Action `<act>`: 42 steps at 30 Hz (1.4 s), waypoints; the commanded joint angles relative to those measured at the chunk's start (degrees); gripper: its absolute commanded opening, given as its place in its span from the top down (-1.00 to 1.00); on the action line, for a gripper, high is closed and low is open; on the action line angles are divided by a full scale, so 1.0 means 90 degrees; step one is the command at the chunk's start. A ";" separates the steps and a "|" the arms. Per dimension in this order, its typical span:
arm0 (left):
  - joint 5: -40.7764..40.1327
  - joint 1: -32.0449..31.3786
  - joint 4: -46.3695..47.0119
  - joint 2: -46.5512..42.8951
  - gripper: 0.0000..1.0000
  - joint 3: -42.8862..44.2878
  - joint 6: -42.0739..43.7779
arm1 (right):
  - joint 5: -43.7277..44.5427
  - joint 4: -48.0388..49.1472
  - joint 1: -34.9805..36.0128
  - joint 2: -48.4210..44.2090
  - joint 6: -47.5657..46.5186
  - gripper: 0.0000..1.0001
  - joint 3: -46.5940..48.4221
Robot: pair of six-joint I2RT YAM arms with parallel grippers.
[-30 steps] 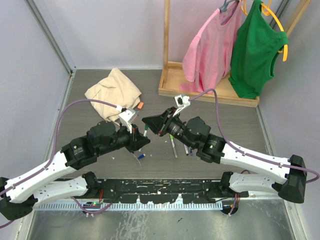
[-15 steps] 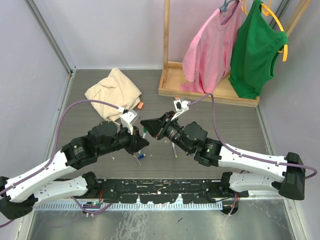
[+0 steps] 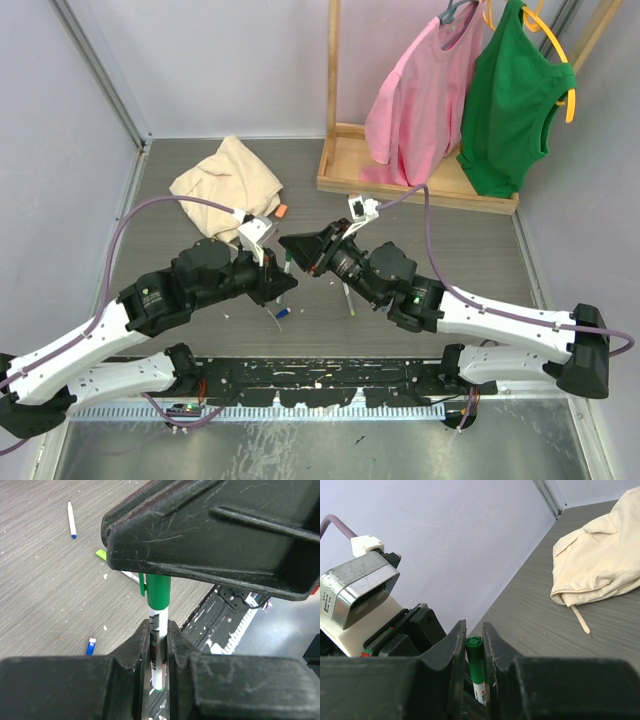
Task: Insert the pens into the pen caps
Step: Press the pen cap onto the pen.
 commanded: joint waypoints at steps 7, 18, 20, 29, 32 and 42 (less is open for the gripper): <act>-0.0003 0.0184 0.2642 -0.0216 1.00 0.0680 0.0255 | -0.1071 -0.2191 -0.0118 0.0109 -0.1091 0.84 0.1308; 0.0650 0.0177 0.2149 0.0046 1.00 0.0465 0.0350 | -0.0773 -0.2130 -0.0714 -0.0407 -0.1859 0.23 0.2139; 0.0767 0.0184 0.2090 0.0072 1.00 0.0406 0.0333 | -0.0512 -0.2040 -0.0715 -0.0578 -0.1922 0.08 0.2096; 0.0706 0.0176 0.2251 -0.0119 1.00 -0.0038 0.0108 | -0.0556 -0.1748 -0.0715 -0.1358 -0.2015 -0.01 0.1213; 0.0703 0.0183 0.2248 -0.0126 1.00 -0.0065 0.0097 | -0.1064 -0.1741 -0.0715 -0.1486 -0.1854 -0.01 0.0936; 0.0828 0.0177 0.2422 -0.0063 1.00 -0.0135 -0.0001 | -0.1589 -0.1251 -0.0716 -0.1385 -0.1222 -0.02 0.0497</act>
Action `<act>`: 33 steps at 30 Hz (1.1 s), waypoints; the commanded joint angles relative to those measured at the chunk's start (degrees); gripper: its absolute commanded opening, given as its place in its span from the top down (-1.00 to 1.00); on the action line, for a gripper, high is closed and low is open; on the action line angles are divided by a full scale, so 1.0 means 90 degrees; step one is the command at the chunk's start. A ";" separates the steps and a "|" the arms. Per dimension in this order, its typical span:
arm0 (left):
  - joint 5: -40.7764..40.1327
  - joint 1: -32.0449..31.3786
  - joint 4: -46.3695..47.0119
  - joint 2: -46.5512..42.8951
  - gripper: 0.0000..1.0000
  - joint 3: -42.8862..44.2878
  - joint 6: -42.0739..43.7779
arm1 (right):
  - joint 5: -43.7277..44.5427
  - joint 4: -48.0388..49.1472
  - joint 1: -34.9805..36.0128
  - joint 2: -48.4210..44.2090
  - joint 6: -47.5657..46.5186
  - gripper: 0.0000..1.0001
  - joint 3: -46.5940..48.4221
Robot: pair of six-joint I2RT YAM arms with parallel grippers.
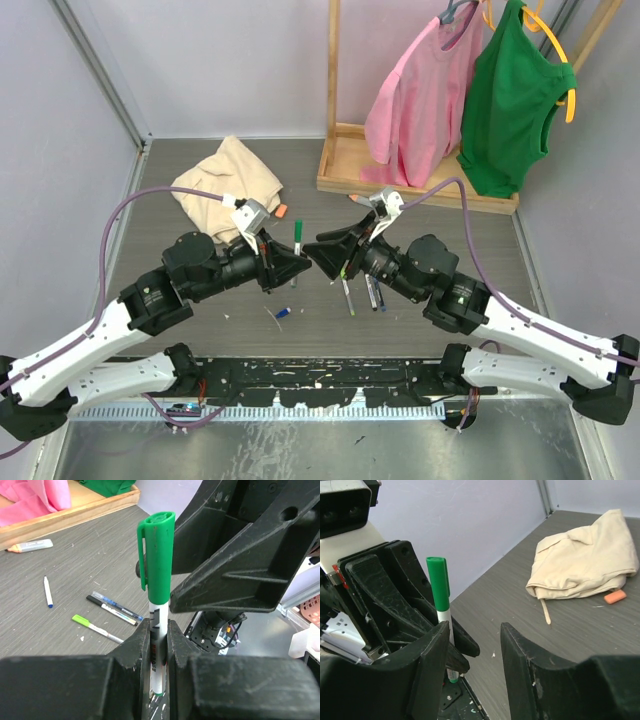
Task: Insert the pens into the pen caps
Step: Press the pen cap onto the pen, then place the pen at the center of the board.
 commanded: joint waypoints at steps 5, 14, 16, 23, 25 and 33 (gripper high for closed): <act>0.0131 0.0038 0.0592 -0.0035 1.00 -0.0020 -0.0113 | -0.0646 0.0938 -0.0002 0.0227 0.0452 -0.01 0.0033; 0.0124 0.0036 0.0627 -0.0056 1.00 -0.0053 -0.0138 | -0.0558 0.0874 -0.0005 0.0382 0.0633 0.27 -0.0012; 0.0124 0.0038 0.0654 -0.0063 1.00 -0.0062 -0.0151 | -0.0563 0.0841 -0.0006 0.0419 0.0661 0.32 -0.0022; 0.0118 0.0035 0.0631 -0.0106 0.98 -0.0105 -0.0158 | -0.0548 0.0799 -0.0005 0.0535 0.0749 0.62 -0.0068; 0.0061 0.0038 0.0633 -0.0143 0.89 -0.0152 -0.0188 | -0.0525 0.0799 0.0000 0.0537 0.0760 0.83 -0.0083; -0.0430 0.0031 0.0254 -0.0356 0.26 -0.0239 -0.0270 | 0.0654 -0.0003 -0.0013 0.0431 0.0873 1.00 0.0017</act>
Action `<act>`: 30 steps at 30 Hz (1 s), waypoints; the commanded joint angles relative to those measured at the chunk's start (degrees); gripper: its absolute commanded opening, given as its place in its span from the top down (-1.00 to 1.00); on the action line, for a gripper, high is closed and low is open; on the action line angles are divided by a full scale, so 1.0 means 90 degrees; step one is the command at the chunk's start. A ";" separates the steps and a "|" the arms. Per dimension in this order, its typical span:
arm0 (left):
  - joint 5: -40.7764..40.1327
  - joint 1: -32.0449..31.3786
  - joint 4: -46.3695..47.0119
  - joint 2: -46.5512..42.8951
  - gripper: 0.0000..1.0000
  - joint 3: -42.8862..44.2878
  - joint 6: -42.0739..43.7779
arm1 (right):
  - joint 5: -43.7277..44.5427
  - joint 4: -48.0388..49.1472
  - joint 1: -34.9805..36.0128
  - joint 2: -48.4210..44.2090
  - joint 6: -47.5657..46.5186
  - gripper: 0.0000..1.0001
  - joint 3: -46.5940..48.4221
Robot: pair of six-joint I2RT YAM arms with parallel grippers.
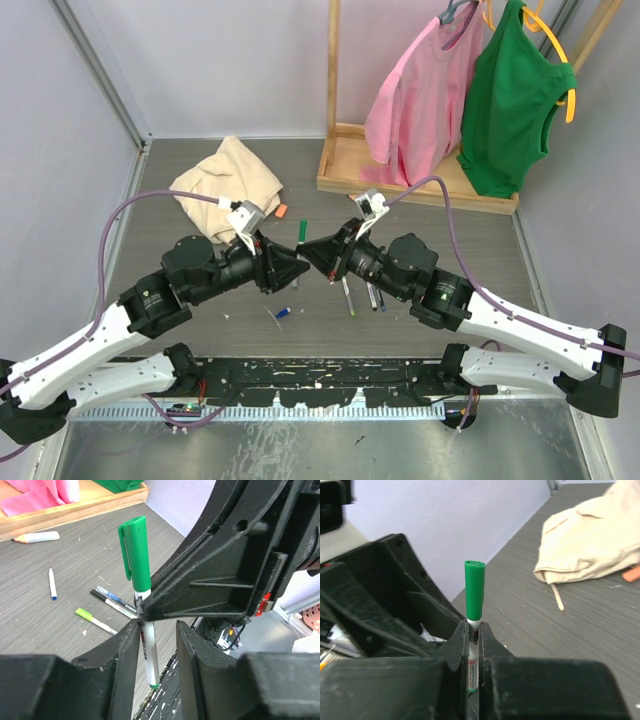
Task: Insert the pens into the pen caps
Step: Place the pen at the center of the board.
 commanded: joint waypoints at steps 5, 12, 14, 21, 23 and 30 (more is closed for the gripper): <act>-0.1123 -0.0007 -0.0584 -0.0476 0.10 0.0022 -0.0030 | 0.1674 -0.0937 -0.0009 -0.0182 0.0085 1.00 0.0114; -0.1548 0.0708 -0.1953 -0.0311 0.03 0.0159 -0.0128 | 0.2485 -0.2365 -0.0025 0.0247 0.0131 1.00 0.0358; -0.1182 0.1162 -0.2062 -0.0301 0.01 0.0062 -0.0167 | 0.2321 -0.2734 -0.0052 0.0438 0.0177 1.00 0.0464; -0.0556 0.2304 -0.2544 -0.0389 -0.08 -0.0187 -0.0121 | 0.1449 -0.4029 -0.0445 0.1377 0.0315 1.00 0.0808; -0.0644 0.2312 -0.2724 -0.0453 -0.12 -0.0175 -0.0033 | 0.1276 -0.4209 -0.0625 0.1617 0.0264 1.00 0.0775; -0.0910 0.2317 -0.3188 -0.0711 -0.20 -0.0153 0.0414 | 0.0861 -0.4375 -0.1413 0.2217 -0.0031 1.00 0.0526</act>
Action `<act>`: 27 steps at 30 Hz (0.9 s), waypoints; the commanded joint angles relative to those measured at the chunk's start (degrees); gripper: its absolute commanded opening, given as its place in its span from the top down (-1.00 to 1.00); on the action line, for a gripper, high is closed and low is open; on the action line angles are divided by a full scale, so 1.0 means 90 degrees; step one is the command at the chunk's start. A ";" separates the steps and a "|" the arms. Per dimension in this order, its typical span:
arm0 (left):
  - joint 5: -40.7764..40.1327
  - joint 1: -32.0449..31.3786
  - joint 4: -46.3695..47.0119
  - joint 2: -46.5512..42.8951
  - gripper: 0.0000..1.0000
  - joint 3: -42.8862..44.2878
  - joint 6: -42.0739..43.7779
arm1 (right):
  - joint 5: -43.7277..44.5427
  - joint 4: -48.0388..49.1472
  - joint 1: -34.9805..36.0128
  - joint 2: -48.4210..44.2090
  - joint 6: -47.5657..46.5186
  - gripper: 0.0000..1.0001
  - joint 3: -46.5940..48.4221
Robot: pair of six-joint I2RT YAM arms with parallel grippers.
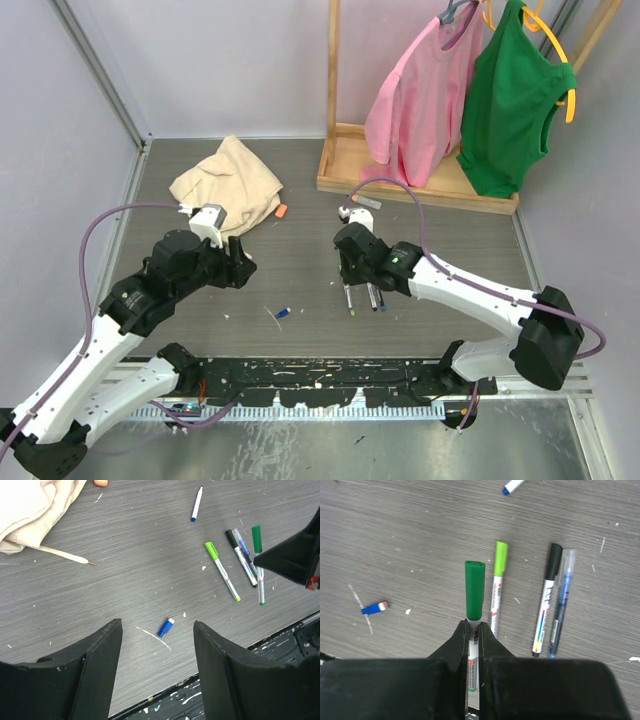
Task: Insert the pens into the pen caps
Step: Place the pen at the center of the board.
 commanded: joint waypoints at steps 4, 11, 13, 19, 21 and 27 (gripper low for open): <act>-0.0095 0.0037 -0.0345 -0.0283 -0.21 0.0051 0.0597 | -0.0379 0.0007 -0.0607 0.0460 -0.0436 0.99 -0.0001; -0.0476 0.0029 -0.0630 -0.0564 -0.27 -0.0003 0.0771 | -0.0773 0.0119 -0.0822 0.1225 -0.0783 0.94 0.0042; -0.0512 0.0030 -0.0637 -0.0636 -0.28 -0.0062 0.0767 | -0.0730 0.0146 -0.0839 0.1388 -0.0828 0.93 0.0051; -0.0513 0.0035 -0.0650 -0.0692 -0.30 -0.0136 0.0732 | -0.0656 0.0255 -0.0937 0.1678 -0.0902 0.90 0.0000; -0.0508 0.0029 -0.0638 -0.0682 -0.31 -0.0139 0.0741 | -0.0653 0.0275 -0.0955 0.1776 -0.0910 0.88 -0.0023; -0.0447 0.0029 -0.0630 -0.0681 -0.31 -0.0149 0.0726 | -0.0654 0.0401 -0.1006 0.2100 -0.0941 0.83 -0.0104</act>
